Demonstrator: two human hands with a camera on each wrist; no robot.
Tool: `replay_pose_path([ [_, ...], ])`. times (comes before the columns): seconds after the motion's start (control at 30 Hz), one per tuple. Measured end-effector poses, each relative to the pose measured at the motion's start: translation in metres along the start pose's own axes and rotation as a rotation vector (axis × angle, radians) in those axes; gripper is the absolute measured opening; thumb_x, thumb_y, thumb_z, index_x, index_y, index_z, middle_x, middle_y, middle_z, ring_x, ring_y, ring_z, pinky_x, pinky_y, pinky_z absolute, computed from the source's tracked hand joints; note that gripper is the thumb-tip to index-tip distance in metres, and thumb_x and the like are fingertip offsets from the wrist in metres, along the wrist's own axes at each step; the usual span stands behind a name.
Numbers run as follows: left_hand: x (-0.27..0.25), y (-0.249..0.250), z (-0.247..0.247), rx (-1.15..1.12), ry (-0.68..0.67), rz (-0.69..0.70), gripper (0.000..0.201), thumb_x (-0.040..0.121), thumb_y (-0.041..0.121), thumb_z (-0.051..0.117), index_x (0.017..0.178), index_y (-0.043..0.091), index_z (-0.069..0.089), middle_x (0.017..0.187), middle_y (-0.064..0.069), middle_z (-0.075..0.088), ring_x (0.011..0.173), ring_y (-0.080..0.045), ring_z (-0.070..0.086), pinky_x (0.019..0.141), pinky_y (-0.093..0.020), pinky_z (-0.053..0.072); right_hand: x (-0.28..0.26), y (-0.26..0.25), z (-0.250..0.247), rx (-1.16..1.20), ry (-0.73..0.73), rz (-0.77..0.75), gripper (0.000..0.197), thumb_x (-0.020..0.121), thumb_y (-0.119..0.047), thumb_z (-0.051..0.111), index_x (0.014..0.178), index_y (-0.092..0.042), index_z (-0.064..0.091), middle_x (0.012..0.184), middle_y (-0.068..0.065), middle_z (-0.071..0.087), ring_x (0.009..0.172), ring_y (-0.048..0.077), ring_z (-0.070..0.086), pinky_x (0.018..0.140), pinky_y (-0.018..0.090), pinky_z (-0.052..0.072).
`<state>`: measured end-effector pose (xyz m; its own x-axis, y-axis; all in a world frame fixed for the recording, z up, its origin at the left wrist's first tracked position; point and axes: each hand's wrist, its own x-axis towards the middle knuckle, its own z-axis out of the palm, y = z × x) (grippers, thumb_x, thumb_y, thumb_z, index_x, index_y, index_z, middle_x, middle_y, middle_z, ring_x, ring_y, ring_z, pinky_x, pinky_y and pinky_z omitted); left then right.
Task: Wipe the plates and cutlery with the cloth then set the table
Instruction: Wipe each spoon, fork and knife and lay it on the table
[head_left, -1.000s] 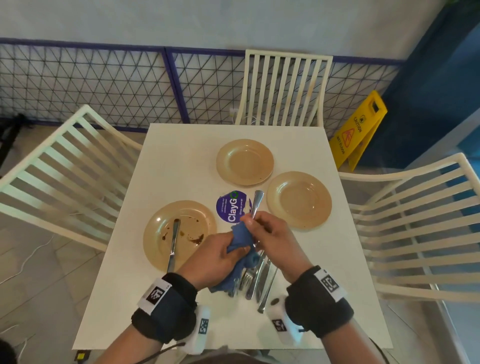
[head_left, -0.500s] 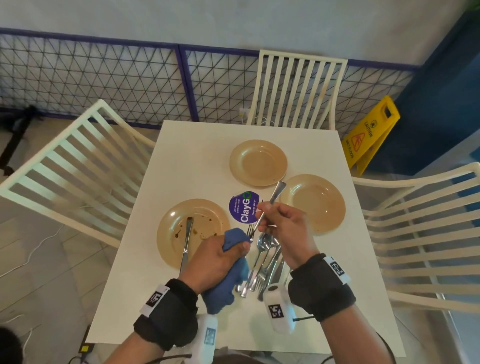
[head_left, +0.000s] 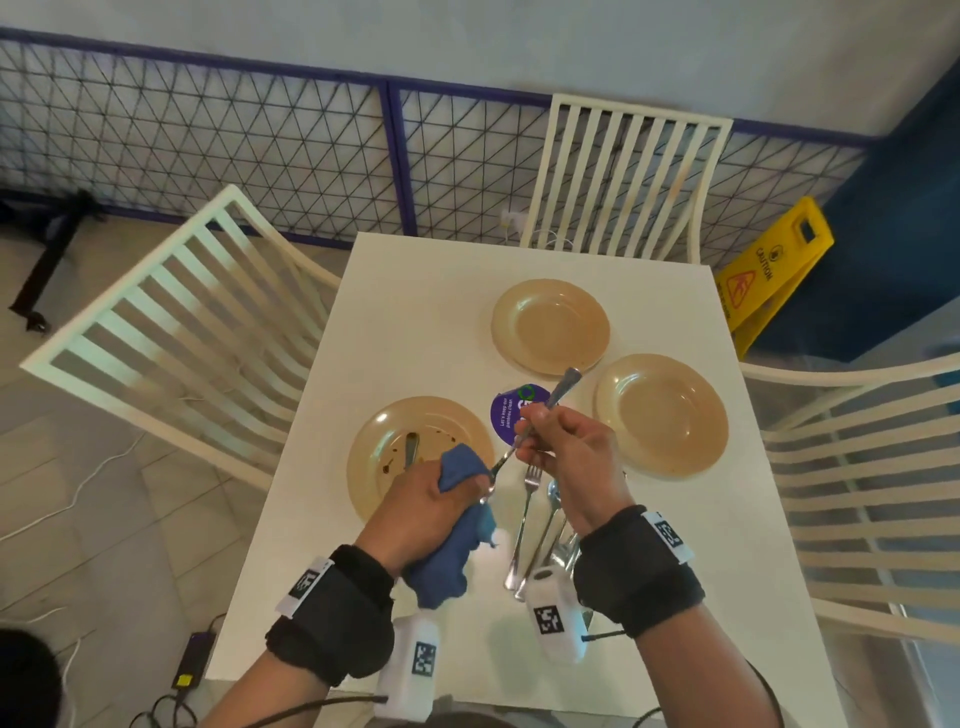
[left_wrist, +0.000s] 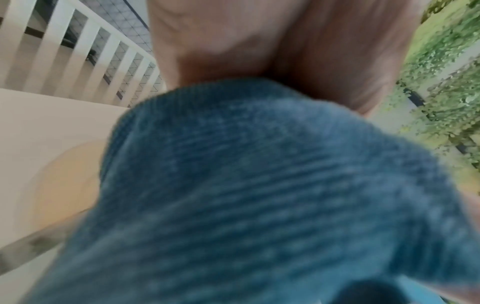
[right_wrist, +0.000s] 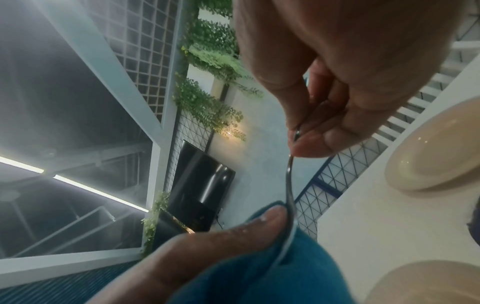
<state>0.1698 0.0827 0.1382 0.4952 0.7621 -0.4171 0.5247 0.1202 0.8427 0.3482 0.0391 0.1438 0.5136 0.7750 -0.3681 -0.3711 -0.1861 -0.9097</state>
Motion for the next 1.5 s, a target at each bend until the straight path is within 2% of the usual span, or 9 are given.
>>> replay_pose_path([
  [0.07,-0.003,-0.005,-0.004,-0.013,-0.036,0.006,0.033,0.096,0.035,0.060,0.084,0.005,0.067,0.077,-0.013,0.073,0.073,-0.029,0.069,0.073,-0.042,0.055,0.008,0.001,0.007,0.008,0.014,0.005,0.019,0.098,-0.010,0.060,0.091,0.003,0.073,0.072,0.008,0.067,0.063,0.016,0.057,0.064,0.027,0.054],
  [0.17,-0.007,-0.011,-0.013,-0.032,-0.131,0.026,0.016,0.098,0.029,0.059,0.094,0.016,0.067,0.086,-0.005,0.074,0.078,-0.014,0.071,0.075,-0.029,0.057,0.022,0.006,0.020,0.003,0.042,0.014,0.017,0.096,-0.010,0.063,0.091,0.001,0.074,0.073,0.008,0.066,0.060,0.015,0.055,0.064,0.028,0.053],
  [0.33,-0.005,-0.033,-0.048,0.098,0.079,-0.053,0.024,0.096,0.033,0.061,0.077,0.019,0.066,0.072,0.003,0.069,0.070,-0.008,0.065,0.065,-0.022,0.046,0.041,0.032,0.000,0.091,0.206,0.091,0.013,0.094,-0.008,0.064,0.092,0.002,0.071,0.070,0.008,0.064,0.056,0.013,0.054,0.060,0.025,0.051],
  [0.63,0.003,-0.085,-0.104,-0.063,0.277,-0.189,0.022,0.096,0.033,0.062,0.092,0.013,0.070,0.085,-0.008,0.075,0.085,-0.021,0.071,0.079,-0.033,0.053,0.050,0.133,-0.038,-0.553,0.124,0.457,0.015,0.092,-0.009,0.070,0.077,-0.006,0.069,0.072,0.012,0.066,0.058,0.018,0.061,0.053,0.024,0.055],
  [0.83,0.002,-0.096,-0.106,-0.134,0.250,-0.227,0.029,0.097,0.033,0.061,0.099,0.006,0.068,0.091,-0.015,0.075,0.088,-0.026,0.072,0.086,-0.037,0.056,0.053,0.154,-0.020,-0.787,0.175,0.448,0.016,0.082,-0.018,0.081,0.072,-0.009,0.073,0.070,0.010,0.075,0.067,0.024,0.074,0.073,0.038,0.064],
  [1.03,-0.004,-0.102,-0.104,-0.151,0.227,-0.250,0.028,0.099,0.022,0.058,0.101,-0.004,0.069,0.093,-0.023,0.073,0.083,-0.026,0.071,0.063,-0.012,0.051,0.055,0.150,-0.006,-1.105,0.149,0.284,0.015,0.079,-0.032,0.078,0.069,-0.024,0.070,0.075,-0.001,0.072,0.070,0.019,0.069,0.074,0.038,0.061],
  [1.23,0.000,-0.113,-0.102,-0.100,0.228,-0.250,0.032,0.095,0.045,0.060,0.099,0.014,0.069,0.089,-0.010,0.075,0.086,-0.024,0.072,0.089,-0.044,0.056,0.025,0.152,0.054,-1.189,-0.170,0.148,0.025,0.092,-0.039,0.056,0.082,-0.021,0.069,0.080,0.000,0.069,0.076,0.020,0.067,0.075,0.034,0.057],
  [1.37,0.000,-0.112,-0.097,-0.092,0.253,-0.209,0.029,0.096,0.042,0.060,0.103,0.014,0.065,0.092,-0.009,0.073,0.088,-0.022,0.070,0.089,-0.041,0.055,0.035,0.166,0.094,-1.239,-0.270,0.235,0.033,0.092,-0.044,0.058,0.084,-0.015,0.071,0.081,0.002,0.069,0.071,0.019,0.062,0.062,0.029,0.045],
  [1.5,-0.002,-0.110,-0.090,-0.052,0.260,-0.189,0.025,0.100,0.034,0.054,0.103,0.010,0.061,0.090,-0.006,0.067,0.086,-0.018,0.065,0.082,-0.027,0.048,0.047,0.179,0.113,-1.309,-0.315,0.300,0.031,0.095,-0.037,0.055,0.092,-0.010,0.072,0.089,0.007,0.071,0.077,0.023,0.063,0.067,0.029,0.046],
])
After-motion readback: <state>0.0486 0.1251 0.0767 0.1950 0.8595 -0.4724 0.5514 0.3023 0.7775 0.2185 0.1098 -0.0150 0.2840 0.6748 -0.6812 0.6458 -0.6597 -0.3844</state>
